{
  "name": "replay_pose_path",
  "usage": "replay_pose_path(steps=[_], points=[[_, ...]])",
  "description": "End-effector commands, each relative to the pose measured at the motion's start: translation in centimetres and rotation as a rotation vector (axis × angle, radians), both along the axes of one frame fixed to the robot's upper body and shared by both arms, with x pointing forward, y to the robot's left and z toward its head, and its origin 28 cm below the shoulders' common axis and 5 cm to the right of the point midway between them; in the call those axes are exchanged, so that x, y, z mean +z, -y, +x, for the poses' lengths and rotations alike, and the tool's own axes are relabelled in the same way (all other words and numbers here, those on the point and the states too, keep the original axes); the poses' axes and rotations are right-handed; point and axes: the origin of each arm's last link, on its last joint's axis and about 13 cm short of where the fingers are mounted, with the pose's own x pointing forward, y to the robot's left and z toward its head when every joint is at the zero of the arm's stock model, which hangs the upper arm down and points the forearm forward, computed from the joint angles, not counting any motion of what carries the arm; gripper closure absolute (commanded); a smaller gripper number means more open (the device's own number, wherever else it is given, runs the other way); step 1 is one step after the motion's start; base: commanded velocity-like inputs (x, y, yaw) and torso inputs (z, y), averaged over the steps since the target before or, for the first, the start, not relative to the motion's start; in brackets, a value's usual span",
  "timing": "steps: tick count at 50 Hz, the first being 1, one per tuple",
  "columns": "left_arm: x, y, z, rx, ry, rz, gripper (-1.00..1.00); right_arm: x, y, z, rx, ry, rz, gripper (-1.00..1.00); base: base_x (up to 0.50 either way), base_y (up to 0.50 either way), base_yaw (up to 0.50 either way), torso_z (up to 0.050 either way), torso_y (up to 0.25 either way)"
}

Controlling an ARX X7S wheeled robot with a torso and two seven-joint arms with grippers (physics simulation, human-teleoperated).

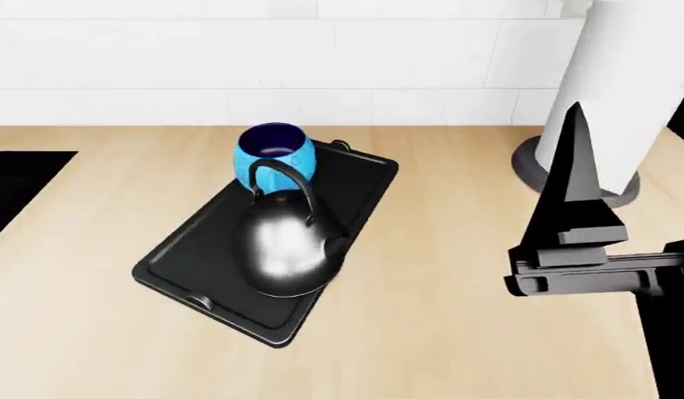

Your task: Pick the kettle from the counter and place it on the tray. Then pick the mug from the cabinet and place it on the tray. Then close the cabinet doors.

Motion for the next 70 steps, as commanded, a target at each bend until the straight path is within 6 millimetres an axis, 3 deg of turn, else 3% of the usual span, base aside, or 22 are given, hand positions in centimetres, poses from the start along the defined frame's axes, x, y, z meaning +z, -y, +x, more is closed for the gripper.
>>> replay_pose_path(steps=[1,21,25,34,42,43,44,45,47,48,49,50,51,53,56,61,70], points=[[0.2,0.1,-0.2,-0.007,0.006,0.003,-1.0,0.1,0.3,-0.6,-0.04,0.001,0.006,-1.0,0.0,0.5,0.0,0.0,0.0],[0.4,-0.7,0.4,0.058,-0.009,-0.013,-1.0,-0.1,0.4,-0.4,-0.045,-0.012,0.015,-1.0,0.0,0.46,0.0,0.0,0.0],[1.9,-1.3,0.7,0.129,-0.008,-0.051,-1.0,-0.1,0.5,-0.3,-0.037,-0.034,0.036,-1.0,0.0,0.0,0.0,0.0,0.0],[8.1,-3.0,1.5,0.288,0.047,-0.103,-1.0,0.0,0.4,-0.3,-0.078,-0.057,0.014,-1.0,0.0,0.0,0.0,0.0,0.0],[10.0,-5.4,1.0,0.381,0.03,-0.099,-1.0,0.1,0.2,-0.4,-0.127,-0.065,-0.013,-1.0,0.0,0.0,0.0,0.0,0.0],[7.8,-9.8,2.1,0.591,-0.055,-0.206,-1.0,0.2,0.2,-0.4,-0.123,-0.067,-0.008,-1.0,0.0,0.0,0.0,0.0,0.0],[4.4,-9.2,2.7,0.563,-0.126,-0.062,-1.0,0.2,0.3,-0.4,-0.125,-0.071,-0.005,-1.0,0.0,0.0,0.0,0.0,0.0],[1.7,-10.3,4.6,0.554,-0.269,-0.053,-1.0,0.2,0.3,-0.4,-0.125,-0.075,-0.002,-1.0,0.0,0.0,0.0,0.0,0.0],[-2.1,-8.5,9.7,0.371,-0.544,0.008,-1.0,0.2,0.3,-0.4,-0.129,-0.083,-0.003,-1.0,0.0,0.0,0.0,0.0,0.0],[-2.6,-6.0,12.5,0.231,-0.669,0.061,-1.0,0.2,0.3,-0.5,-0.131,-0.086,-0.004,-1.0,0.0,0.0,0.0,0.0,0.0],[-2.2,-2.7,15.0,0.079,-0.779,0.138,-1.0,0.2,0.3,-0.5,-0.131,-0.09,-0.004,-1.0,0.0,0.0,0.0,0.0,0.0],[0.1,1.2,16.6,0.033,-0.75,0.182,-1.0,0.2,0.3,-0.5,-0.132,-0.093,-0.006,-1.0,0.0,0.0,0.0,0.0,0.0],[4.4,0.5,16.3,0.176,-0.587,0.117,-1.0,0.2,0.3,-0.5,-0.131,-0.097,-0.009,-1.0,0.0,0.0,0.0,0.0,0.0],[12.7,-0.7,13.4,0.393,-0.252,-0.019,-1.0,0.2,0.3,-0.5,-0.135,-0.103,-0.012,-1.0,0.0,0.0,0.0,0.0,0.0],[22.8,0.1,5.8,0.303,0.16,-0.075,-1.0,0.2,0.3,-0.6,-0.129,-0.11,-0.016,-1.0,0.0,0.0,0.0,0.0,0.0],[25.2,1.5,5.6,0.193,0.202,-0.053,-1.0,0.3,0.3,-0.7,-0.109,-0.115,-0.018,-1.0,0.0,0.0,0.0,0.002,0.002],[28.0,2.8,4.1,0.183,0.27,-0.033,-1.0,0.3,0.5,-1.0,-0.101,-0.108,-0.014,-1.0,0.0,0.0,0.0,0.0,0.0]])
